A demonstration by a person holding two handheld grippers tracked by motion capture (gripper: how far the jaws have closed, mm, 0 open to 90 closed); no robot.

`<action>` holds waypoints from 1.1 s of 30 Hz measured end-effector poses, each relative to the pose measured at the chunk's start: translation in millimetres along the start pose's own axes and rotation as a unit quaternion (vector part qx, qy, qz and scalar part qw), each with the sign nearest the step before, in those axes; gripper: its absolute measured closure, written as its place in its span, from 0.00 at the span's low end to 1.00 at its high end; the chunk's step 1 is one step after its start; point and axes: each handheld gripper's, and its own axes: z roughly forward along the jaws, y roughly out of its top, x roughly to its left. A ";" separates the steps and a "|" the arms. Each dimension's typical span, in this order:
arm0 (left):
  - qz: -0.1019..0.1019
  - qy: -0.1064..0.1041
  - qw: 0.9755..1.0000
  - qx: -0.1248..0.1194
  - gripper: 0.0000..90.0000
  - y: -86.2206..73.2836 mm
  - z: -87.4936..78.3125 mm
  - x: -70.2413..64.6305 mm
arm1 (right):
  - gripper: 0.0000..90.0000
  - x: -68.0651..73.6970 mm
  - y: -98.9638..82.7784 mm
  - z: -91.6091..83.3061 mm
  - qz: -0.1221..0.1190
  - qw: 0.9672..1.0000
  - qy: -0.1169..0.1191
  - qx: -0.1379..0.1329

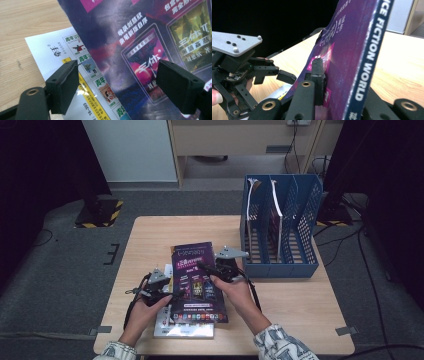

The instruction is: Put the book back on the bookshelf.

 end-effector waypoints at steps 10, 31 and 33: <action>0.004 -0.012 1.000 0.004 0.19 -1.1 1.8 -0.5 | 0.90 1.3 6.0 -4.8 -0.016 1.000 -0.006 -0.019; 0.019 -0.048 0.998 0.024 0.17 -2.5 8.4 -7.9 | 0.91 -0.3 15.5 -15.2 -0.034 0.998 -0.019 -0.054; 0.021 -0.051 0.998 0.027 0.17 -2.6 9.3 -9.2 | 0.91 -0.2 16.1 -15.8 -0.033 0.998 -0.020 -0.058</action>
